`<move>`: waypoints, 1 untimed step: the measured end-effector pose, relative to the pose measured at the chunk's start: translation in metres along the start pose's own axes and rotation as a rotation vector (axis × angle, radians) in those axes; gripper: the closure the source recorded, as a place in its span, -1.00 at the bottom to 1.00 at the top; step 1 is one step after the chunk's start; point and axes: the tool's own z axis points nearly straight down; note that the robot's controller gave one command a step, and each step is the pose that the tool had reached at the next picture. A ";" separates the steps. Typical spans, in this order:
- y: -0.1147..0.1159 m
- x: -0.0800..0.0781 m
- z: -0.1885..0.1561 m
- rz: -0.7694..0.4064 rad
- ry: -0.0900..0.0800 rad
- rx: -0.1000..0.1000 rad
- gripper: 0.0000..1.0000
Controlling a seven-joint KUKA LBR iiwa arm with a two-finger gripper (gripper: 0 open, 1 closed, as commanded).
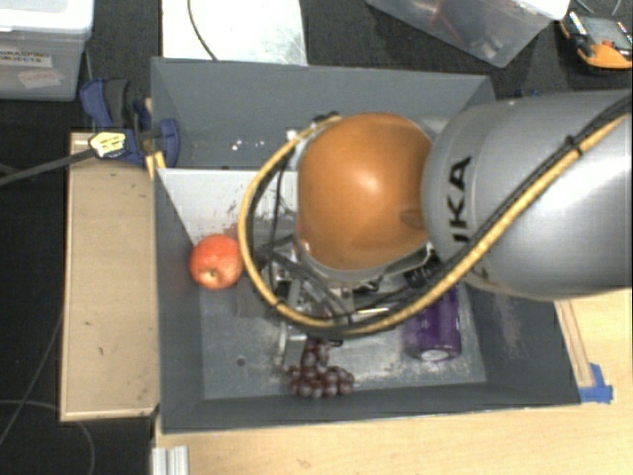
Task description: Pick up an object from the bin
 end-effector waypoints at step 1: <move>-0.001 -0.002 -0.004 0.007 -0.007 -0.001 -1.00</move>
Offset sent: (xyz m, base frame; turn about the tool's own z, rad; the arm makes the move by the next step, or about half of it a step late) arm 0.0651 -0.0885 -0.1711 0.1430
